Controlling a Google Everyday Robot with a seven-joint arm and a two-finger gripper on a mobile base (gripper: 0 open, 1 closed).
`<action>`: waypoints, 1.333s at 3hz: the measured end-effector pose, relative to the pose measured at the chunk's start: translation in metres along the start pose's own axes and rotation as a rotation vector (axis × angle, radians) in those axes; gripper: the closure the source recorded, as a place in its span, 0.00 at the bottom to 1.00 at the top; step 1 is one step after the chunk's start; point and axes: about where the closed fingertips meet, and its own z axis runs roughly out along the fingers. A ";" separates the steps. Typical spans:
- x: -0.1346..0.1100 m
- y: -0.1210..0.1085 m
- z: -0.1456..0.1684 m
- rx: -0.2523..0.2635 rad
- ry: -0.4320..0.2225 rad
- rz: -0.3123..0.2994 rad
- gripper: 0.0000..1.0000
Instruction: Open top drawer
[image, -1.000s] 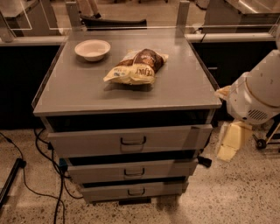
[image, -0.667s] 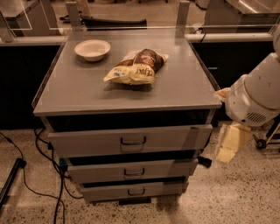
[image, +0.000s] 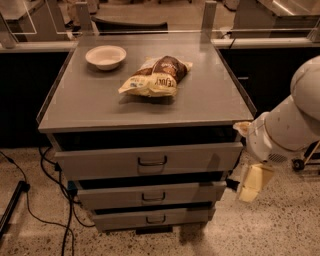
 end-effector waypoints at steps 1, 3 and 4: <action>-0.001 0.003 0.027 -0.005 -0.027 -0.019 0.00; -0.010 0.005 0.073 -0.035 -0.090 -0.050 0.00; -0.019 0.004 0.094 -0.046 -0.137 -0.084 0.00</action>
Offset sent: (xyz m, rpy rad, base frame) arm 0.0157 0.0288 -0.0782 0.0856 0.0125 0.0723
